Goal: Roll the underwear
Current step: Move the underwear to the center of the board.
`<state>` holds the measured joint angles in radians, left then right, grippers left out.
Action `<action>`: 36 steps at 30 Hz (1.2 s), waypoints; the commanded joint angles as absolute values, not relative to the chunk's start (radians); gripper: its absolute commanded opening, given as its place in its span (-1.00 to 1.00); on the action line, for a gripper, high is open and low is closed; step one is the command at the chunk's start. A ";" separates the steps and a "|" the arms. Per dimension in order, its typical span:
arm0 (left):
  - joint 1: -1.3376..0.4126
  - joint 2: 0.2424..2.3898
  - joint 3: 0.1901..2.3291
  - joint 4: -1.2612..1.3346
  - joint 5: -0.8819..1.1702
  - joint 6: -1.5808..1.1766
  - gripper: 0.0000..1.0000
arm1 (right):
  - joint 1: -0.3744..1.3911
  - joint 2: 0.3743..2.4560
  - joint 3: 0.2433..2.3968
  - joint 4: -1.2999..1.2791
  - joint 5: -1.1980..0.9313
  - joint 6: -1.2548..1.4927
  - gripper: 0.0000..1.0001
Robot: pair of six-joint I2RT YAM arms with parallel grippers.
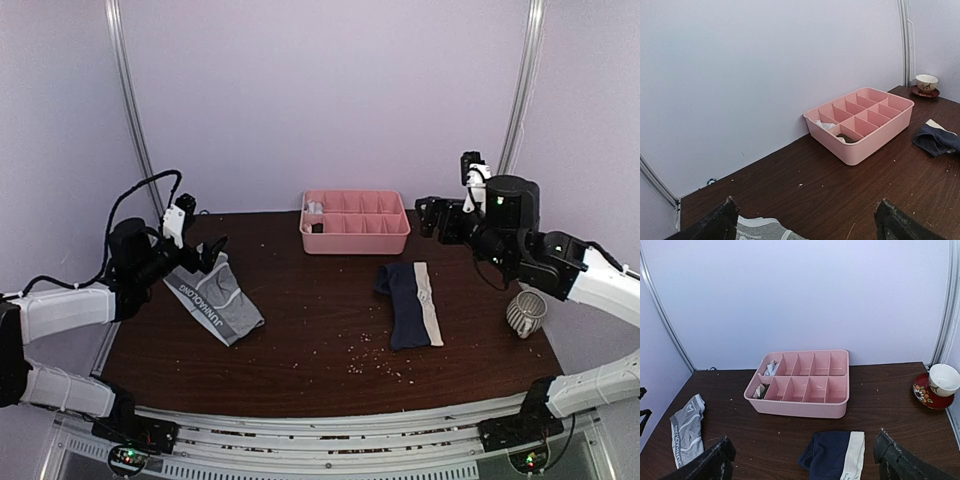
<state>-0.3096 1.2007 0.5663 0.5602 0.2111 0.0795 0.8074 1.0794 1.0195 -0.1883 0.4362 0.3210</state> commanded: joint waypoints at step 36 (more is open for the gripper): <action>-0.314 1.673 0.979 0.190 -0.081 0.092 0.96 | 0.814 1.224 0.883 -0.113 0.512 0.327 1.00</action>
